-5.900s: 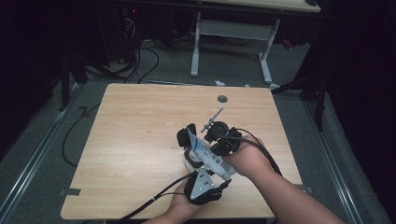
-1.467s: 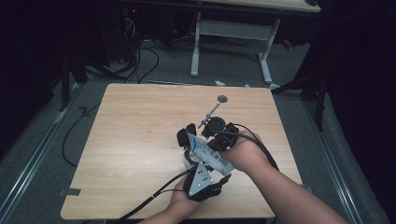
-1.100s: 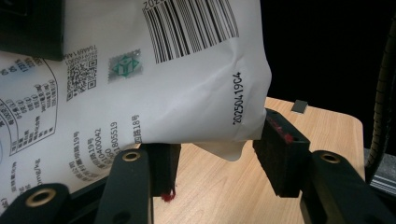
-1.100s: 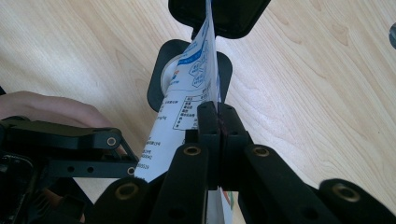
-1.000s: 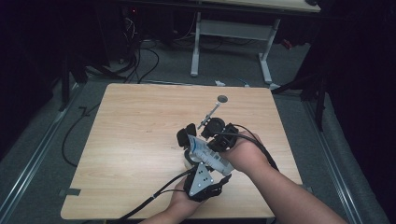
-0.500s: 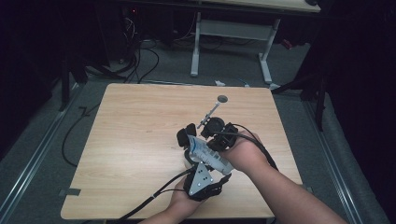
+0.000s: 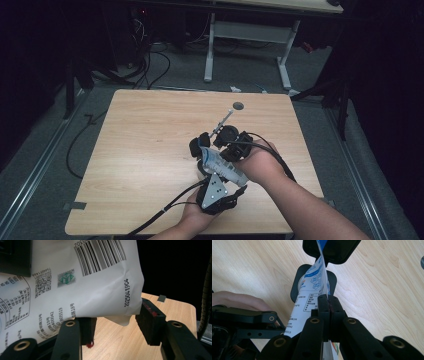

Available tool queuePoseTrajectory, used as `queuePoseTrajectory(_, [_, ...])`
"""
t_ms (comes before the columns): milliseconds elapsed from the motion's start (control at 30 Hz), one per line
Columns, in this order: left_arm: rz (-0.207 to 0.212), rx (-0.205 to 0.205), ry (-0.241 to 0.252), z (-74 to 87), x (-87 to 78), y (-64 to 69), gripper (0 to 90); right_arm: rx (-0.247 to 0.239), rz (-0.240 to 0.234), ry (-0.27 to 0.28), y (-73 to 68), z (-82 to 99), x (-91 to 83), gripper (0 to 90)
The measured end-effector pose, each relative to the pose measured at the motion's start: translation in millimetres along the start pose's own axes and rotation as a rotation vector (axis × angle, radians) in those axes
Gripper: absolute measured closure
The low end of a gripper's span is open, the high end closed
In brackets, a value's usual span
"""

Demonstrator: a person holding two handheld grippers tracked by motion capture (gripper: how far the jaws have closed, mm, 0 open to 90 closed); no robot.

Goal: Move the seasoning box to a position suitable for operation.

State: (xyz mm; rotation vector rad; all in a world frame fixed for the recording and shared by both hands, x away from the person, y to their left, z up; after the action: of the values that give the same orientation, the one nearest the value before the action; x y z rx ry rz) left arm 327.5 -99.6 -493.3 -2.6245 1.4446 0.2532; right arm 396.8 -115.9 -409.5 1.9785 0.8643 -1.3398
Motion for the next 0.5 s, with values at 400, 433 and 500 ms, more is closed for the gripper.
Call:
queuePoseTrajectory(400, [0.009, 0.008, 0.002, 1.2, -0.7, 1.8, 52.6, 0.000, -0.003, 0.002, -0.1, 1.8, -1.1, 90.0])
queuePoseTrajectory(433, [0.009, 0.011, 0.001, 1.6, -0.8, 2.1, 52.6, 0.002, -0.002, 0.001, -0.3, 2.4, -1.2, 89.9])
queuePoseTrajectory(500, [0.011, 0.013, -0.001, 2.2, -0.8, 2.8, 52.6, 0.003, -0.006, 0.007, -0.4, 3.0, -0.8, 89.9])
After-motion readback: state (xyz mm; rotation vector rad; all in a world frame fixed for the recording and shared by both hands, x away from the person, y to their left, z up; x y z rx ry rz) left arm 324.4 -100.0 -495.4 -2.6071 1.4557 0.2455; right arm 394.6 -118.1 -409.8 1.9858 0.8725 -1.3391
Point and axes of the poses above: each handheld gripper's, and its own axes: x roughly forward along the jaws, z roughly out of its underside, y roughly to its right, the point moved 8 cm from there along x, roughly forward along the jaws, and after that the axes turned 2 degrees about -z, right-handed, at the moved point
